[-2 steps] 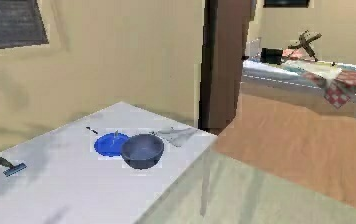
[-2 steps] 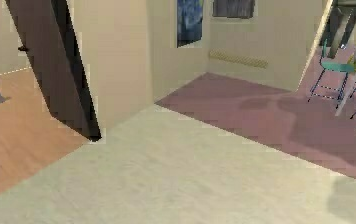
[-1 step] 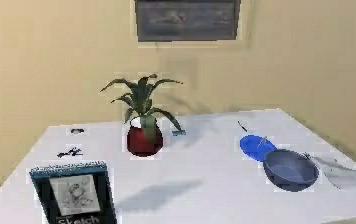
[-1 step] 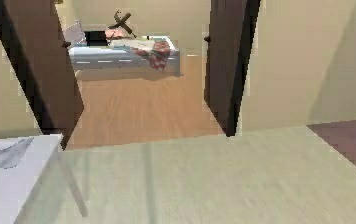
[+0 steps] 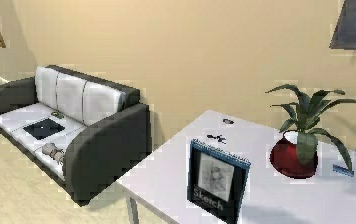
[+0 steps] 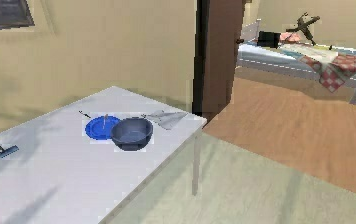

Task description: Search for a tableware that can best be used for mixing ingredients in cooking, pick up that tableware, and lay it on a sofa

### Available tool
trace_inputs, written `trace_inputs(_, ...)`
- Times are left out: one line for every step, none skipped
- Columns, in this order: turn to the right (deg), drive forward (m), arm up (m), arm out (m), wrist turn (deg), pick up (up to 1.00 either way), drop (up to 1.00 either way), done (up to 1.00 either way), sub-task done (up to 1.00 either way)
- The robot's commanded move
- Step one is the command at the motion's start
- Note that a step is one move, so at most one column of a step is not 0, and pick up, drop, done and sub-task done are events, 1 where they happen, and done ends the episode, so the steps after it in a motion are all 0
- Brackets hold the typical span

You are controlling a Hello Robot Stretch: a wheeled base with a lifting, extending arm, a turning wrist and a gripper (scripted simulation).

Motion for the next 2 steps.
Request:
trace_inputs(-9.0,0.00,0.00,0.00,0.0,0.00,0.00,0.00,0.00)
trace_inputs(0.0,0.00,0.50,0.00,0.0,0.00,0.00,0.00,0.00)
